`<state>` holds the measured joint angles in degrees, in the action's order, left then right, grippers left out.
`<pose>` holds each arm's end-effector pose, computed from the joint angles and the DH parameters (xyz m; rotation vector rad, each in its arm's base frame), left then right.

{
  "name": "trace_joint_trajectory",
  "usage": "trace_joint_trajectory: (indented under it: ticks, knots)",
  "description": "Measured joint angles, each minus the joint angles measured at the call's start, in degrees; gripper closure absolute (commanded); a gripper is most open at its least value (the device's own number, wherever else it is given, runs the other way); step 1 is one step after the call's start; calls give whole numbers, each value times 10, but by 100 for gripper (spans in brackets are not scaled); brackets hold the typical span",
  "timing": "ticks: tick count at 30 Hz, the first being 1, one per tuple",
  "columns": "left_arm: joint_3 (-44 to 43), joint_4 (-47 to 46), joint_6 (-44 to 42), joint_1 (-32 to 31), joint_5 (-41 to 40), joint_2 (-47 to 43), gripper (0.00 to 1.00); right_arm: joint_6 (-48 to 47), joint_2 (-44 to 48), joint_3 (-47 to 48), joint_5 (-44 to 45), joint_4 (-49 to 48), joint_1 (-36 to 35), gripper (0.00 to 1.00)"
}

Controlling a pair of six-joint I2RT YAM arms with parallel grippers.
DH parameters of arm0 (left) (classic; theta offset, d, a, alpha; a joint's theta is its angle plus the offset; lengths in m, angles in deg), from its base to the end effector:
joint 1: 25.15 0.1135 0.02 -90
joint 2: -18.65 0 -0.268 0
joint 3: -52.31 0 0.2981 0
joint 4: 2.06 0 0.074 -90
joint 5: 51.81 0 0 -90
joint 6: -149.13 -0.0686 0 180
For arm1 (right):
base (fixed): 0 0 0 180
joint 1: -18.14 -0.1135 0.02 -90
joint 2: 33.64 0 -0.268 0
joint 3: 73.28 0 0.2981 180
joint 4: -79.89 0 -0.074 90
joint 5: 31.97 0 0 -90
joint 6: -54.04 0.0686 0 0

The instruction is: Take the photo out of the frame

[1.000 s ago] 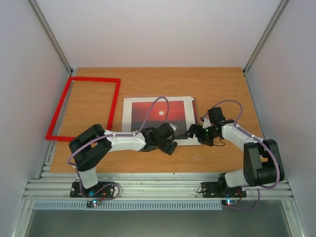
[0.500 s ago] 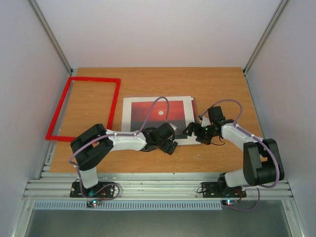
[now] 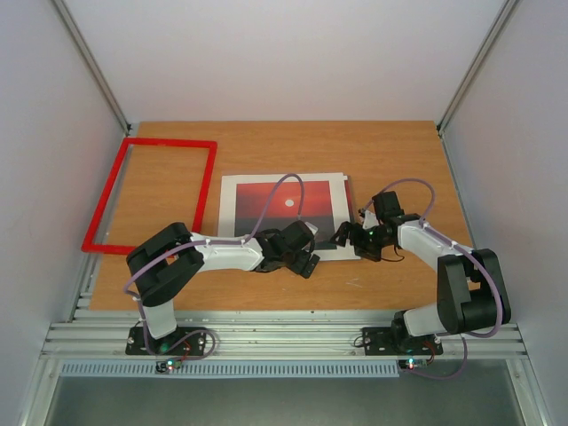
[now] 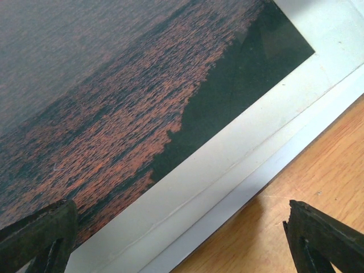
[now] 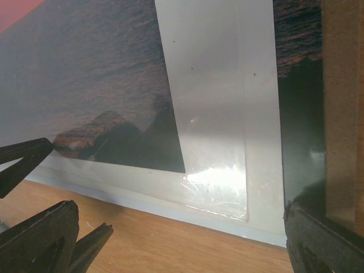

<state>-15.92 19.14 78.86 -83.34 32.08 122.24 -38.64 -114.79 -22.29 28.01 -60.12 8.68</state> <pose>0.2194 -0.3399 0.0828 0.8159 2.4654 -0.3827 0.2723 0.0802 0.1031 -0.4163 2.7029 0.7595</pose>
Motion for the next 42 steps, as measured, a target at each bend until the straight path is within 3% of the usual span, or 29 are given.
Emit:
trace_joint_trajectory:
  ticks: [11, 42]
  knots:
    - [0, -1, 3, 1, 0, 0, 1, -7, -11, 11, 21, 6, -15, 2]
    - [5, -5, 9, 1, -1, -5, 1, 15, -34, 30, -28, -27, -42, 2]
